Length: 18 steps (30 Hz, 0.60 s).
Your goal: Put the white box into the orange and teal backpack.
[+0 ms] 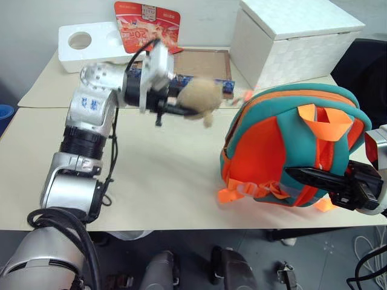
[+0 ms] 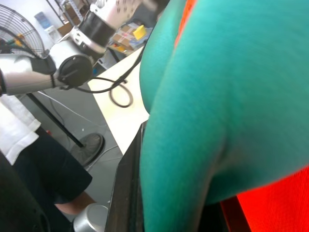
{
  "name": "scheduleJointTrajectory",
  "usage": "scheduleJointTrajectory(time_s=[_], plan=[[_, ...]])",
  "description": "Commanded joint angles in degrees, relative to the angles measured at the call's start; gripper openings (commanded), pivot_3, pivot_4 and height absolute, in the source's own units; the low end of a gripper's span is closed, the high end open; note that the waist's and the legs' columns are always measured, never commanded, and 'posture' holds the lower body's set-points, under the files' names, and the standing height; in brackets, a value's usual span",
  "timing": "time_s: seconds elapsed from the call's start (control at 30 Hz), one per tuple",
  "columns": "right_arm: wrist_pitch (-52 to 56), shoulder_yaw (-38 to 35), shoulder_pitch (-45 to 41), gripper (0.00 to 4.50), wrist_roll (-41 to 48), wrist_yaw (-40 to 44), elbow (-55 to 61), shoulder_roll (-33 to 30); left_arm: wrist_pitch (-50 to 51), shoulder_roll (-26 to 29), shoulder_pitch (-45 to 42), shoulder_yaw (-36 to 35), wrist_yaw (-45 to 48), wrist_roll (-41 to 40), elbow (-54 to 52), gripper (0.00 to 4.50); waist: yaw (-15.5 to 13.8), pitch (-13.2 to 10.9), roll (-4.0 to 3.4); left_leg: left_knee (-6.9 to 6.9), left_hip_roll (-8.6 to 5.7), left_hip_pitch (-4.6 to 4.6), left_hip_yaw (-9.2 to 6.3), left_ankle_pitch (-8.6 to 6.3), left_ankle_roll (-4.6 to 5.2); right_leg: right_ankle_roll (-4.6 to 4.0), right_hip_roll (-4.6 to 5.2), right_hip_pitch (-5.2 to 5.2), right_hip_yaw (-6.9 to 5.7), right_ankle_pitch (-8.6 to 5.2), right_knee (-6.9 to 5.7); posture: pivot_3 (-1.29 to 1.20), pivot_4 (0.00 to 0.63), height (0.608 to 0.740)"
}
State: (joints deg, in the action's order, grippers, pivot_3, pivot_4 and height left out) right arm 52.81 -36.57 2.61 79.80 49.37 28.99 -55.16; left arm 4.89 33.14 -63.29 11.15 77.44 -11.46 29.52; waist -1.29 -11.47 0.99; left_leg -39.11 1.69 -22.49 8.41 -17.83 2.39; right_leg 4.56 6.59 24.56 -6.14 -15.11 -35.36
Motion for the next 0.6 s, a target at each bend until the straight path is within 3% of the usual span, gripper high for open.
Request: scheduleJointTrajectory(time_s=[0.03, 0.2, 0.33, 0.37, 0.47, 0.6], plan=[[-1.94, -1.56, 0.40, 0.00, -1.60, 0.70, 0.11, 0.69, -8.83, 0.15, 6.59, 4.50, -0.59, 6.63, -1.66, 1.18, -0.05, 0.00, 0.00, 0.00, 0.01, 0.02, 0.00, -0.01, -0.01, -0.01, 0.04, -0.01, 0.02, 0.00, 0.00, 0.00, 0.150, 0.740], [-4.23, 1.35, -1.89, 0.00, -6.97, 0.11, -1.33, 0.69, -8.55, -6.74, 13.54, 8.03, -7.09, 10.14, -6.05, 1.18, -0.31, 0.00, 0.03, -0.07, -0.05, -0.15, -0.13, -0.08, 0.13, 0.02, 0.08, -0.01, 0.14, 0.03, 0.03, 0.00, 0.150, 0.740], [-6.60, 3.92, -3.84, 0.00, -13.82, 0.68, -3.26, -0.70, -4.17, -9.24, 15.52, 7.83, -9.78, 10.00, -8.75, 1.18, -0.12, 0.01, 0.02, -0.10, -0.04, -0.15, -0.11, -0.11, 0.17, 0.05, 0.14, -0.01, 0.17, 0.05, 0.03, 0.00, 0.150, 0.740], [-7.30, 4.92, -4.11, 0.00, -16.66, 1.14, -4.29, -1.76, -0.98, -9.14, 15.80, 6.62, -9.71, 8.34, -10.02, 1.48, -0.10, 0.01, 0.01, -0.10, -0.03, -0.15, -0.11, -0.10, 0.17, 0.04, 0.13, -0.01, 0.17, 0.05, 0.03, 0.00, 0.150, 0.740], [-8.03, 5.79, -3.94, 0.93, -21.26, 4.52, -7.30, -4.63, 8.50, -7.27, 16.41, 2.56, -7.96, 2.78, -14.19, 2.37, 0.00, 0.01, 0.01, -0.10, -0.03, -0.14, -0.08, -0.10, 0.16, 0.04, 0.03, 0.01, 0.10, 0.05, -0.01, 0.00, 0.150, 0.740], [-6.31, 1.57, -1.04, 2.21, -23.74, 12.67, -12.03, -9.95, 19.95, -1.94, 18.86, -3.28, -5.88, -4.35, -20.69, 3.56, 0.07, 0.01, 0.01, -0.10, 0.02, -0.14, -0.06, -0.09, 0.14, 0.03, 0.00, 0.02, 0.07, 0.04, 0.00, 0.00, 0.150, 0.740]])
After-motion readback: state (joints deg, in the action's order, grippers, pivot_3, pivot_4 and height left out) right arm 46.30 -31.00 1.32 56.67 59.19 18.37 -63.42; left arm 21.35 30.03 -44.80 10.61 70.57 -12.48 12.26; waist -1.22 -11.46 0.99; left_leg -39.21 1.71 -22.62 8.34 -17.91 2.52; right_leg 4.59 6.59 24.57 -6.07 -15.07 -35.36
